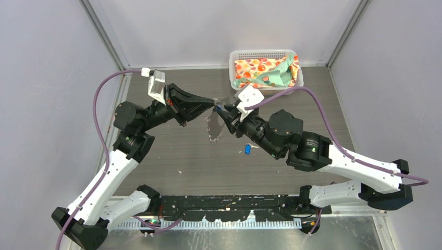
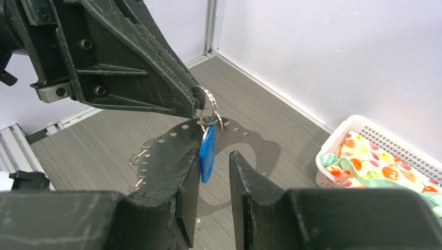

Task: Put the keys on the keyring
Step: Adjust the key on the keyring.

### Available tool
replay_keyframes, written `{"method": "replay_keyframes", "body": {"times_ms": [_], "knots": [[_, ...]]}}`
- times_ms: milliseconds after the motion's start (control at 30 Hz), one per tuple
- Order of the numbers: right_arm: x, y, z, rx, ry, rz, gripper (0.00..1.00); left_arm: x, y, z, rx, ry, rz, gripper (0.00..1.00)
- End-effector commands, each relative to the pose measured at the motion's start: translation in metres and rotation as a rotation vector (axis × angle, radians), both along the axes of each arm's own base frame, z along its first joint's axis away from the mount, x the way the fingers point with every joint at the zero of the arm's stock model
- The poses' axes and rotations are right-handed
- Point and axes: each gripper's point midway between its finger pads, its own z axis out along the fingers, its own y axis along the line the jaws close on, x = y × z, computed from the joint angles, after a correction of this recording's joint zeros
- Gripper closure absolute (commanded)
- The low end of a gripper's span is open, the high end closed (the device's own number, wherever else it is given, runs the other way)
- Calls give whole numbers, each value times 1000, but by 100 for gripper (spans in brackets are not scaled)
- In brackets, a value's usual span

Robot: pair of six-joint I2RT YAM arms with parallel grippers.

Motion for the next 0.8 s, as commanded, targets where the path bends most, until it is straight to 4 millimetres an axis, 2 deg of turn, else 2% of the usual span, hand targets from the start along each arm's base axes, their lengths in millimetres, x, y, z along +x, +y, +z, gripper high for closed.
{"method": "replay_keyframes", "body": {"times_ms": [0,267,567,767], "knots": [[1,-12,28,71,-44,-35,68,-7,6,15,-33,-55,11,100],[2,-2,22,40,-47,-22,72,-9,7,16,-33,-57,12,100],[3,2,23,39,-56,-19,79,-9,6,16,-31,-56,5,100],[1,-5,29,68,-53,-21,98,-7,6,15,-25,-58,11,100]]}}
